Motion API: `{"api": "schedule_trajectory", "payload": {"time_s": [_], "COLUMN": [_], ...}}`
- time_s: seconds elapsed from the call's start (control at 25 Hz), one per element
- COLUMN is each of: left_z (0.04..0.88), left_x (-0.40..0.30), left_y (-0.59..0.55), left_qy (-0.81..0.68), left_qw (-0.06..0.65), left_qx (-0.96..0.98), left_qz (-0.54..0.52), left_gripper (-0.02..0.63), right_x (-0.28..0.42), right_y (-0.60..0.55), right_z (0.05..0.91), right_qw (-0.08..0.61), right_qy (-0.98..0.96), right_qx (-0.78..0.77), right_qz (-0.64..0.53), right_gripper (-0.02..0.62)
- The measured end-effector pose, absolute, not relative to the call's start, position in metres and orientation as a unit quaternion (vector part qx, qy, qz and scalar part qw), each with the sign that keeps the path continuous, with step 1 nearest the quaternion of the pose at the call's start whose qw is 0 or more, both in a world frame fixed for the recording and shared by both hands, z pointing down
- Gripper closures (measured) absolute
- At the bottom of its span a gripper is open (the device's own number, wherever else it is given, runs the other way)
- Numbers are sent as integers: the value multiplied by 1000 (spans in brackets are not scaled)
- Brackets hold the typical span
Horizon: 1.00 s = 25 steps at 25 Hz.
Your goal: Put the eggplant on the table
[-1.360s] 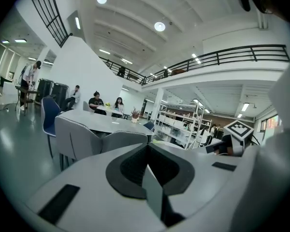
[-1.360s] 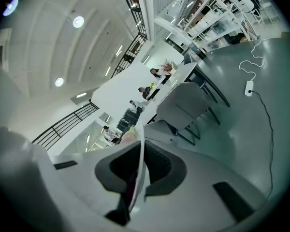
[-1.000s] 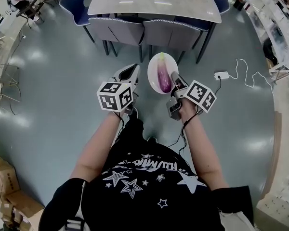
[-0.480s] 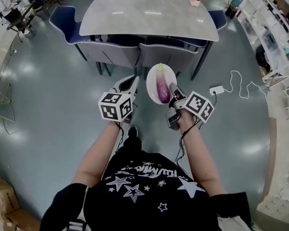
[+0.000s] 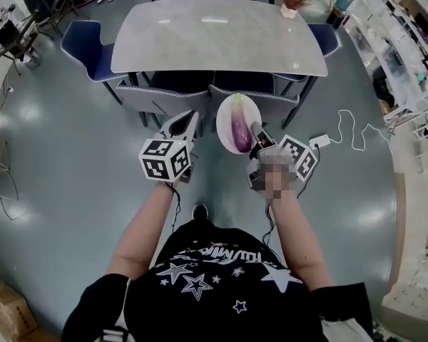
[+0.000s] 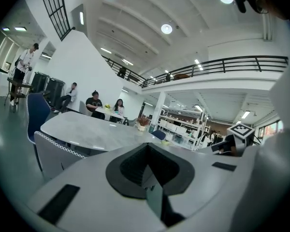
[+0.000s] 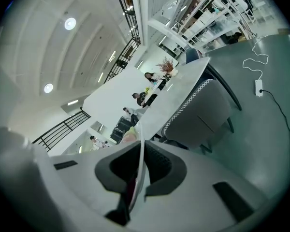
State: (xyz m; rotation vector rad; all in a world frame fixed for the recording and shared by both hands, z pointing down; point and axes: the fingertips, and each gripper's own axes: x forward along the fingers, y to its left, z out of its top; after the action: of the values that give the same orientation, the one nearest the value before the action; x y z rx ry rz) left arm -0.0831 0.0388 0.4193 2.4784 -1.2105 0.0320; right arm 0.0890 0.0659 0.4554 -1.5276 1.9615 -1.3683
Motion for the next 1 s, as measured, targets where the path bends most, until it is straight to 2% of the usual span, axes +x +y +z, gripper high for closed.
{"api": "schedule_trajectory", "payload": {"time_s": [0.24,0.6,1.0], "left_z": [425,433,432], "left_x": [-100,-90,-84], "left_y": [1,-36,-129], "left_qy": [-421,-419,-443], "left_qw": [189,194,180], "left_qx": [887,887,878], "left_qz": [7,12,16], "left_gripper": [598,599,598], "right_x": [72,80,77], "right_y": [32,-14,-137], "right_z": [455,460,465], "right_qw": [157,154,144], "right_qy": [682,681,708], "right_qx": [-539,-540,-498], "right_qz": [-468,-471,-479], "right_gripper": [571,571,571]}}
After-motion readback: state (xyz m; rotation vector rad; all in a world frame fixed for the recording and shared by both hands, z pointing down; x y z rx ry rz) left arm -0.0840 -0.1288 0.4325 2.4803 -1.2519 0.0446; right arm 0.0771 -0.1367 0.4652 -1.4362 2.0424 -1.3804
